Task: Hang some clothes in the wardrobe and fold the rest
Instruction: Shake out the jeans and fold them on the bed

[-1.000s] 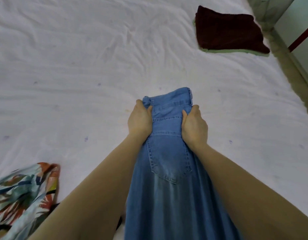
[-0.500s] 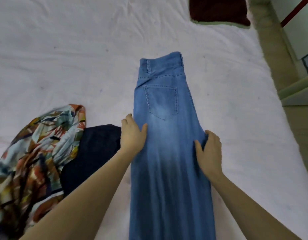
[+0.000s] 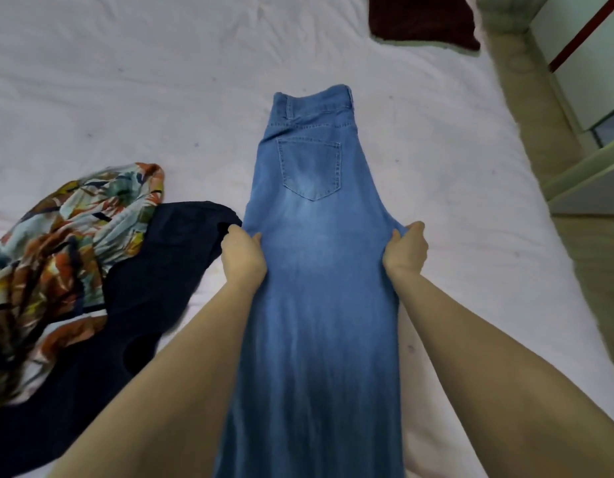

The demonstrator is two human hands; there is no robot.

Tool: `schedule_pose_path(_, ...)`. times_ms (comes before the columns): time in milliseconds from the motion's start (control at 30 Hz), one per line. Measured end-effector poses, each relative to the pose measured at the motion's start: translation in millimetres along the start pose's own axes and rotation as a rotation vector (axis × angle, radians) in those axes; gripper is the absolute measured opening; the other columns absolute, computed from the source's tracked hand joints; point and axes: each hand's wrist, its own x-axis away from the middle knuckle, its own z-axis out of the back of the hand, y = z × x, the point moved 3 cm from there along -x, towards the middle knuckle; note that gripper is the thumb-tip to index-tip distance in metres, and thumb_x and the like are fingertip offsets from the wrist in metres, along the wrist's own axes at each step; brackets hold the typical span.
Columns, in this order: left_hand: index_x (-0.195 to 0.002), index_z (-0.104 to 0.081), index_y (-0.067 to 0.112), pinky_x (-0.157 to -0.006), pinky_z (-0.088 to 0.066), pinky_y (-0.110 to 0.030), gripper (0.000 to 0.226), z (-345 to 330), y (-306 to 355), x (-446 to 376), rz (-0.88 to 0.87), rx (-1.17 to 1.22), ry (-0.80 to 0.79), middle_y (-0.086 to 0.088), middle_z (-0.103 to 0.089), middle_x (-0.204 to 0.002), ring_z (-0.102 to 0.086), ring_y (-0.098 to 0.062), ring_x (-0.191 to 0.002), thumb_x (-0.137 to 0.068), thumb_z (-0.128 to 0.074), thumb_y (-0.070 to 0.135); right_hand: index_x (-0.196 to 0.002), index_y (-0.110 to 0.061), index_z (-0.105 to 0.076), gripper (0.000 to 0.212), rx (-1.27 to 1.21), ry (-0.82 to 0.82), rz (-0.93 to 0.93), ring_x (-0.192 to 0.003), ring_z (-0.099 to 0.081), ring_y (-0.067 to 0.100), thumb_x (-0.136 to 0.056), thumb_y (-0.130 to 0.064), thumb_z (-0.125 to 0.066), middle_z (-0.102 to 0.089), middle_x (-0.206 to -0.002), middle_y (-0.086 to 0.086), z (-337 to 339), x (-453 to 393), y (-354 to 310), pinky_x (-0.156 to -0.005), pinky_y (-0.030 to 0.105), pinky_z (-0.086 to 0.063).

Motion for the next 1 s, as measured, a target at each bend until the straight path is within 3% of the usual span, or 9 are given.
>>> schedule_pose_path(133, -0.119, -0.043, -0.004, -0.076, -0.033, -0.035, 0.032, -6, -5, 13, -0.006, -0.055, 0.049, -0.022, -0.053, -0.125, -0.052, -0.037, -0.113, -0.1, -0.045, 0.022, -0.108, -0.006, -0.038, 0.018, -0.03, 0.007, 0.003, -0.093, -0.057, 0.032, -0.099, -0.021, -0.041, -0.058, -0.102, 0.013, -3, 20, 6, -0.073, 0.036, -0.041)
schedule_pose_path(267, -0.118, -0.044, 0.001, -0.075, -0.035, -0.035, 0.037, 4, -31, 56, -0.038, -0.126, -0.018, -0.019, -0.059, -0.119, -0.056, -0.037, -0.109, -0.097, -0.051, 0.031, -0.117, -0.004, -0.044, 0.039, -0.053, -0.148, -0.027, -0.1, -0.059, 0.031, -0.092, -0.031, -0.058, -0.061, -0.112, 0.011, 10, 76, 34, -0.084, 0.038, -0.047)
schedule_pose_path(433, -0.115, -0.052, 0.004, -0.079, -0.043, -0.034, 0.039, 26, -80, 120, 0.007, -0.043, -0.1, -0.013, -0.063, -0.116, -0.058, -0.032, -0.106, -0.091, -0.062, 0.033, -0.106, -0.005, -0.06, 0.029, -0.078, -0.318, -0.093, -0.095, -0.063, 0.027, -0.085, -0.024, -0.067, -0.066, -0.106, 0.01, 34, 146, 84, -0.087, 0.042, -0.051)
schedule_pose_path(567, -0.107, -0.06, 0.006, -0.076, -0.046, -0.031, 0.038, 38, -123, 170, 0.083, 0.023, -0.184, -0.009, -0.066, -0.108, -0.062, -0.028, -0.098, -0.086, -0.066, 0.037, -0.099, -0.011, -0.063, 0.018, -0.115, -0.37, -0.119, -0.091, -0.064, 0.023, -0.085, -0.019, -0.069, -0.067, -0.097, 0.004, 58, 204, 122, -0.082, 0.035, -0.052)
schedule_pose_path(700, -0.109, -0.061, 0.006, -0.077, -0.046, -0.03, 0.039, 46, -155, 214, 0.094, 0.003, -0.266, -0.007, -0.067, -0.109, -0.062, -0.027, -0.098, -0.086, -0.068, 0.037, -0.107, -0.016, -0.061, 0.025, -0.162, -0.448, -0.138, -0.095, -0.064, 0.019, -0.084, -0.016, -0.07, -0.066, -0.102, -0.002, 73, 252, 145, -0.083, 0.034, -0.052)
schedule_pose_path(800, -0.101, -0.058, 0.007, -0.072, -0.042, -0.029, 0.031, 60, -172, 241, 0.023, -0.023, -0.273, -0.006, -0.064, -0.102, -0.059, -0.023, -0.089, -0.089, -0.064, 0.036, -0.104, -0.012, -0.059, 0.023, -0.132, -0.334, -0.091, -0.091, -0.061, 0.02, -0.083, -0.01, -0.068, -0.063, -0.097, -0.001, 85, 265, 143, -0.076, 0.028, -0.045)
schedule_pose_path(900, -0.094, -0.053, 0.005, -0.07, -0.044, -0.032, 0.024, 76, -176, 255, -0.069, -0.015, -0.174, -0.009, -0.063, -0.095, -0.057, -0.026, -0.085, -0.093, -0.058, 0.028, -0.103, -0.011, -0.049, 0.02, -0.002, -0.181, -0.026, -0.09, -0.061, 0.028, -0.086, -0.007, -0.06, -0.06, -0.093, 0.003, 90, 283, 141, -0.073, 0.032, -0.044)
schedule_pose_path(1000, -0.107, -0.054, 0.0, -0.081, -0.048, -0.037, 0.022, 81, -182, 270, -0.103, -0.005, -0.208, -0.016, -0.063, -0.107, -0.059, -0.033, -0.097, -0.094, -0.054, 0.018, -0.129, -0.006, -0.043, 0.051, 0.24, -0.078, 0.211, -0.114, -0.051, 0.032, -0.082, -0.006, -0.063, -0.054, -0.123, 0.012, 86, 326, 145, -0.094, 0.04, -0.043)
